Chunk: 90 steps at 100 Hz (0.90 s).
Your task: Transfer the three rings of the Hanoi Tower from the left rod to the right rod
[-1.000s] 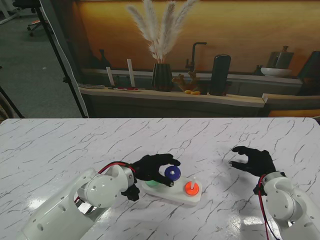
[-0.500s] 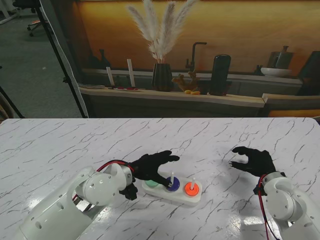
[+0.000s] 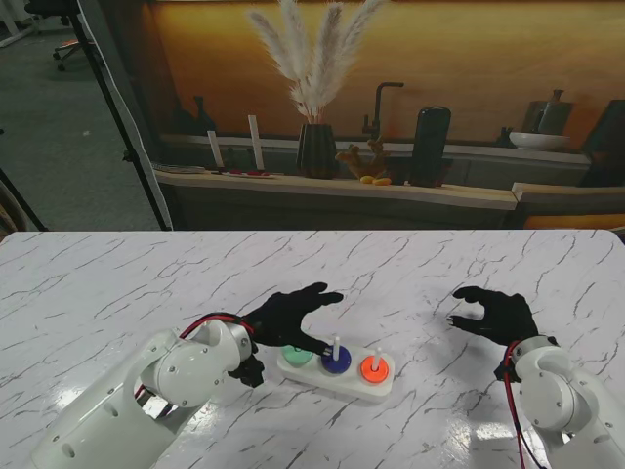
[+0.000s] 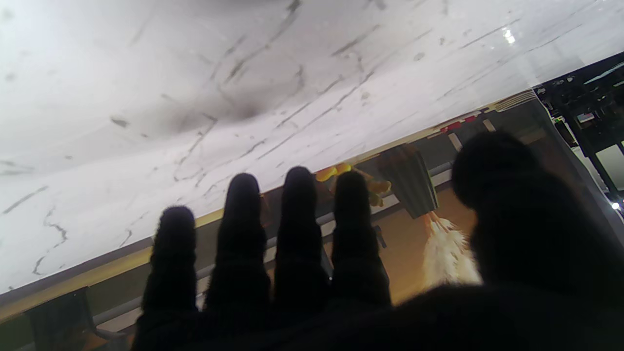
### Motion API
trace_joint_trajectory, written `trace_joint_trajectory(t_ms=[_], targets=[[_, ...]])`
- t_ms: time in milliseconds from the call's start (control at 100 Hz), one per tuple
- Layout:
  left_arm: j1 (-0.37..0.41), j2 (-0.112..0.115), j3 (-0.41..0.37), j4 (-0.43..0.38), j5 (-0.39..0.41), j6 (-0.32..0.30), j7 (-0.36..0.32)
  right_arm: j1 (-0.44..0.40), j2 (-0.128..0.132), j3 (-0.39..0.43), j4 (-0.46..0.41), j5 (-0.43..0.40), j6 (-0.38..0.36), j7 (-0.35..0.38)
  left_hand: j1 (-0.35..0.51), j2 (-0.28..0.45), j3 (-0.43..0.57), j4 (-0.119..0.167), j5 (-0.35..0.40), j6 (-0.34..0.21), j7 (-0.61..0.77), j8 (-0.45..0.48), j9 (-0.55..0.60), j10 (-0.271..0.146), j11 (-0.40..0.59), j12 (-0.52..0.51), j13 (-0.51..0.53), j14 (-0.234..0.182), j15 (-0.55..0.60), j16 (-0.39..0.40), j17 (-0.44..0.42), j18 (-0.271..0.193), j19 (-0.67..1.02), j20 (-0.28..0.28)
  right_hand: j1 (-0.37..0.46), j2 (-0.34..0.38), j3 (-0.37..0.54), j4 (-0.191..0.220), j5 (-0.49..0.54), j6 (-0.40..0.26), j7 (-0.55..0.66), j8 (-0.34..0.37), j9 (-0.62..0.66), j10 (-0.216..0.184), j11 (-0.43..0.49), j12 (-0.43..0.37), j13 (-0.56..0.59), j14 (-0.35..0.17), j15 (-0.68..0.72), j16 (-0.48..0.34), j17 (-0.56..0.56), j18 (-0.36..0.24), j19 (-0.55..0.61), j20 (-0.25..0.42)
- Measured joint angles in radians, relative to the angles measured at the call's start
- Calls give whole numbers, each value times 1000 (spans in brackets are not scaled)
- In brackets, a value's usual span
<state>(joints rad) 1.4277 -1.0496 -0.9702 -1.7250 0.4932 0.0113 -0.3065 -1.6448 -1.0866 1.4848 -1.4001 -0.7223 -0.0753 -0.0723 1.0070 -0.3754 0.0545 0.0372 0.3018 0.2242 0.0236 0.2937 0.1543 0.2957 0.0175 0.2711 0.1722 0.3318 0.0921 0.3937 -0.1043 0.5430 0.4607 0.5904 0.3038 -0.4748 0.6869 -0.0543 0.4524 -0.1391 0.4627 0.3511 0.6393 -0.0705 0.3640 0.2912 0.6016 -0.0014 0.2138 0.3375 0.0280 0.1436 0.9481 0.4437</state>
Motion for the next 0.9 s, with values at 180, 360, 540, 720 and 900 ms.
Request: trace_joint_trajectory(t_ms=[180, 360, 540, 720, 900], targets=[[30, -5, -40, -13, 25, -5, 25, 1, 0, -3, 1, 0, 0, -1, 0, 3, 0, 0, 0, 0, 8, 0, 0, 0, 0, 0, 1, 0, 0, 0, 9, 0, 0, 4, 0, 0, 0, 0, 0, 0, 0, 0, 0, 0, 0, 0, 0, 0, 0, 0, 0, 0, 0, 0], [54, -7, -72, -20, 51, -9, 58, 0, 0, -5, 0, 2, -22, 0, 0, 11, 0, 0, 0, 0, 11, 0, 2, 0, 0, 0, 1, 0, 0, 0, 9, 0, 0, 12, 0, 0, 0, 0, 0, 0, 0, 0, 0, 0, 0, 0, 0, 0, 0, 0, 0, 0, 1, 0], [84, -20, -110, -8, 87, -13, 151, -15, 2, 7, -16, -6, -123, 3, 0, 18, 0, 0, 4, 0, 24, 0, 34, 0, 3, 0, 3, 0, 0, 0, 11, 0, 0, 15, -16, -7, 8, 1, 0, 0, -1, 0, 0, 0, 0, 0, 0, 0, 0, 0, 1, 0, 1, 0], [117, -35, -148, 14, 112, -13, 216, -35, 11, 14, -45, -29, -225, 26, 0, 30, 0, 0, 25, 0, 36, 0, 44, 0, 8, 0, 3, 0, 8, 0, 12, 0, 0, 23, -90, -44, 63, 1, -1, 0, -23, 0, 0, 0, 0, 0, 0, 0, 0, 0, 1, 0, 1, 0], [140, -37, -171, 26, 119, -9, 243, -49, 19, -3, -70, -23, -264, 41, 0, 30, -5, 0, 31, 0, 37, 0, 44, 0, 8, 2, 3, 0, 9, 0, 12, 0, 0, 23, -106, -67, 88, 1, -1, 4, -36, 0, 10, 1, -2, 1, 5, 0, 0, 0, 1, 0, 1, 0]])
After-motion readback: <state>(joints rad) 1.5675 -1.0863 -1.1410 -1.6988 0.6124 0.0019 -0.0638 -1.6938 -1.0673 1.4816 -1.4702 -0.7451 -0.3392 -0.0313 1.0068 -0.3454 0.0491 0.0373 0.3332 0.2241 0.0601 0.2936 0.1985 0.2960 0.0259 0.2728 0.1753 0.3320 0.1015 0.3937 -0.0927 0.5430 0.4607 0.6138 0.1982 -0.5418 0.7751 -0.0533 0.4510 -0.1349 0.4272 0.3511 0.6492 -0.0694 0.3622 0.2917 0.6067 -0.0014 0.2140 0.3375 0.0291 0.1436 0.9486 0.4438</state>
